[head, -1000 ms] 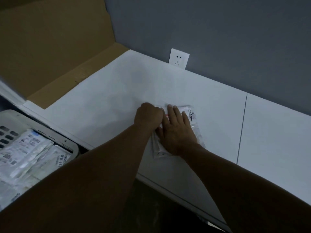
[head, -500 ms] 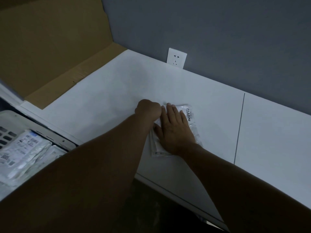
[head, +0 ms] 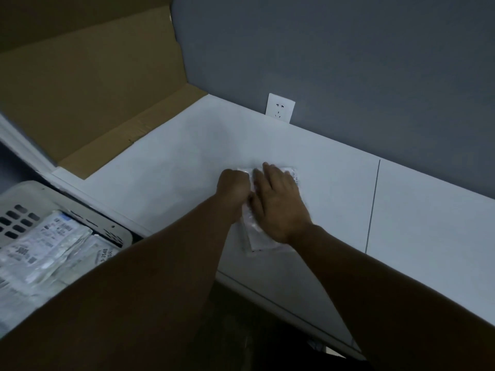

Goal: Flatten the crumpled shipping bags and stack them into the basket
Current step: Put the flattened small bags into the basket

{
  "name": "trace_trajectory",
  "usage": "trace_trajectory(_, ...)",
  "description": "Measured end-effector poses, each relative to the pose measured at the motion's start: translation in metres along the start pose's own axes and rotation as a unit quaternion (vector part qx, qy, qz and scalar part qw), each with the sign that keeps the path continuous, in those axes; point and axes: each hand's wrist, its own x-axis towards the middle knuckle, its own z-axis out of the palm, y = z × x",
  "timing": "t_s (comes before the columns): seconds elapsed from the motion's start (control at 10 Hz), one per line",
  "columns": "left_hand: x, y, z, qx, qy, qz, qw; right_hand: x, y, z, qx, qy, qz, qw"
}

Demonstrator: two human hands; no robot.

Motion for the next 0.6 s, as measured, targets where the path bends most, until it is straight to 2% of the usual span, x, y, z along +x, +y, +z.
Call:
trace_trajectory(0.1, -0.016, 0.007, -0.016, -0.033, 0.008, 0.027, 0.999, 0.008, -0.004, -0.038, 0.03, 0.096, 0.109, 0.989)
trace_trajectory(0.2, -0.033, 0.014, -0.031, -0.059, 0.03, 0.032, 0.997, 0.01, -0.005, -0.062, 0.139, 0.07, 0.215, 0.964)
trace_trajectory(0.3, -0.063, 0.025, -0.051, -0.134, 0.016, -0.01, 0.991, 0.007, -0.009, -0.089, 0.378, -0.001, 0.254, 0.89)
trace_trajectory(0.4, -0.077, 0.026, -0.063, -0.14, -0.003, -0.03, 0.99, -0.001, -0.02, -0.113, 0.449, -0.041, 0.235, 0.861)
trace_trajectory(0.5, -0.097, 0.025, -0.072, -0.163, -0.053, -0.062, 0.983, -0.011, -0.036, -0.145, 0.488, -0.07, 0.218, 0.842)
trace_trajectory(0.6, -0.11, 0.025, -0.077, -0.169, -0.07, -0.078, 0.98, -0.022, -0.046, -0.162, 0.506, -0.072, 0.209, 0.833)
